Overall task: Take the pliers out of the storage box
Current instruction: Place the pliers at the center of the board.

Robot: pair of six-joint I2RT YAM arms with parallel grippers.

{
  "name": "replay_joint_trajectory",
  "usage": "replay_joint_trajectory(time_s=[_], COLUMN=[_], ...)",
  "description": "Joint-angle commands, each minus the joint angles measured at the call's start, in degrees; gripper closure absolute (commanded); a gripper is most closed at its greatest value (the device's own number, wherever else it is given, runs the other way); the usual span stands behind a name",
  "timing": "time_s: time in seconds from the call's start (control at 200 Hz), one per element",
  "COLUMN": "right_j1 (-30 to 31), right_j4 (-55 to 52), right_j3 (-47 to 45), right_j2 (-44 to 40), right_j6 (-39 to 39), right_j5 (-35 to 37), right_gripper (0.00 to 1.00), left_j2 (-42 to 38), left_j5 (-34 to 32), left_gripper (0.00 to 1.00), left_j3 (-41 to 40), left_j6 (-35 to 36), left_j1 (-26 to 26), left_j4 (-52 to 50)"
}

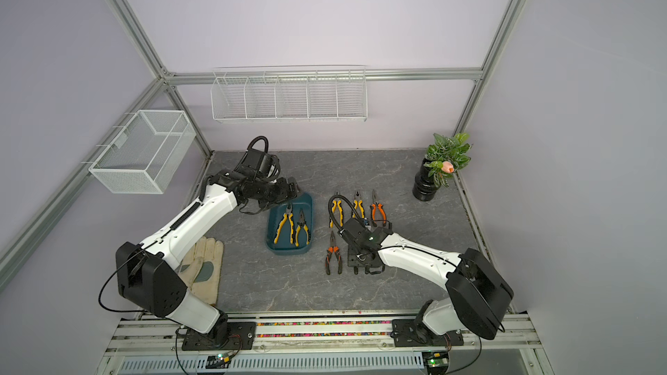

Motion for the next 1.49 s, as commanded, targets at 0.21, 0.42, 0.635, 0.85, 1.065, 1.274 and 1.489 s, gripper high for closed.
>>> replay_joint_trajectory(time_s=[0.21,0.42,0.635,0.85,1.065,1.274,1.489], right_j1=[-1.7,-1.9,-2.2,-2.7,-3.4,-3.6,-4.0], right_j4=[2.7,2.4,3.9,4.1,4.2,5.1,5.7], right_j3=[1.0,0.7,1.7,1.9,2.5,1.9,1.4], right_j2=[3.1,5.3,9.9,11.1,12.2,12.9,13.5], right_j6=[-1.4,-4.5,-9.3,-10.1,-10.0,-9.7,-9.7], right_j5=[-1.1,-2.0,-6.7,-7.3,-7.8,-8.2,-8.6], right_gripper=[0.94,0.91,0.88,0.84,0.73,0.60,0.54], left_j2=[-1.5,-0.9,-0.4,-0.4,-0.3,-0.1,0.3], left_j5=[-0.9,-0.6,0.1,0.0,-0.1,0.0,0.1], left_gripper=[0.08,0.08,0.08,0.08,0.08,0.09,0.09], left_j3=[-0.7,-0.2,-0.1,0.5,1.2,1.7,2.1], left_j6=[-0.3,-0.4,-0.6,-0.3,-0.2,-0.1,-0.1], left_j1=[0.0,0.0,0.0,0.0,0.0,0.0,0.0], left_j4=[-0.1,-0.1,0.1,-0.5,-0.9,-1.3,-1.4])
